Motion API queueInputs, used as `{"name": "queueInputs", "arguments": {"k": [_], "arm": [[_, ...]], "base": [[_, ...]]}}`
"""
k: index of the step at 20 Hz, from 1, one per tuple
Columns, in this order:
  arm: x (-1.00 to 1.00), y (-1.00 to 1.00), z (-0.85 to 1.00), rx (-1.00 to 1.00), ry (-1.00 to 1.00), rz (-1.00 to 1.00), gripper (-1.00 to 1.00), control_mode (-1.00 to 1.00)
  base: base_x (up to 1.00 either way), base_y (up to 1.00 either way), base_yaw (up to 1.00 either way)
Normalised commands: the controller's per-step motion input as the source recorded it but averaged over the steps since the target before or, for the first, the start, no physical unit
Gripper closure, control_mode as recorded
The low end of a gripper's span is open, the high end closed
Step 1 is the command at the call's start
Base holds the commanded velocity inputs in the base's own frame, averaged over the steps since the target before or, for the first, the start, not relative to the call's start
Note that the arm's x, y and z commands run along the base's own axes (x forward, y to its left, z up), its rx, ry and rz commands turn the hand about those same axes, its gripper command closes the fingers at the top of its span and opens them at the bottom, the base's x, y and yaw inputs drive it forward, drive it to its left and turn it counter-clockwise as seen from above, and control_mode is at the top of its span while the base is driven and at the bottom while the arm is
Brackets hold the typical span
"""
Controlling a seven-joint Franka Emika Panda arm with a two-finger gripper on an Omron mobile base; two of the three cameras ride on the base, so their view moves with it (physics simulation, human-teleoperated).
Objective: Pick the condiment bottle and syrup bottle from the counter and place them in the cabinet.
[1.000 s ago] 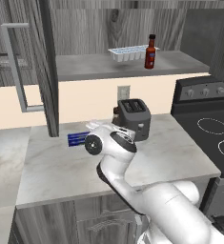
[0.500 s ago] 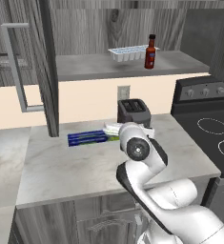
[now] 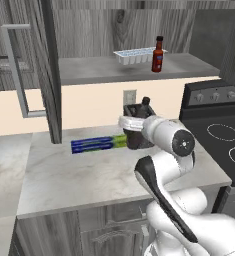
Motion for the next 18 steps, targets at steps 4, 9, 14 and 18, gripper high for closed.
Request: {"name": "queueInputs", "arguments": {"k": [4, 9, 14, 18], "arm": [[-0.1, 0.0, 0.55, 0.11, 0.02, 0.11, 1.0, -1.0], [-0.06, 0.0, 0.58, 0.08, 0.04, 0.08, 1.0, -1.0], [-0.11, 0.0, 0.5, 0.01, 0.04, 0.07, 1.0, -1.0], [-0.22, 0.0, 0.48, 0.0, 0.01, 0.06, 1.0, -1.0]], "base": [[0.0, 0.0, 0.0], [0.0, 0.0, 0.0], [0.0, 0.0, 0.0], [0.0, 0.0, 0.0]]}}
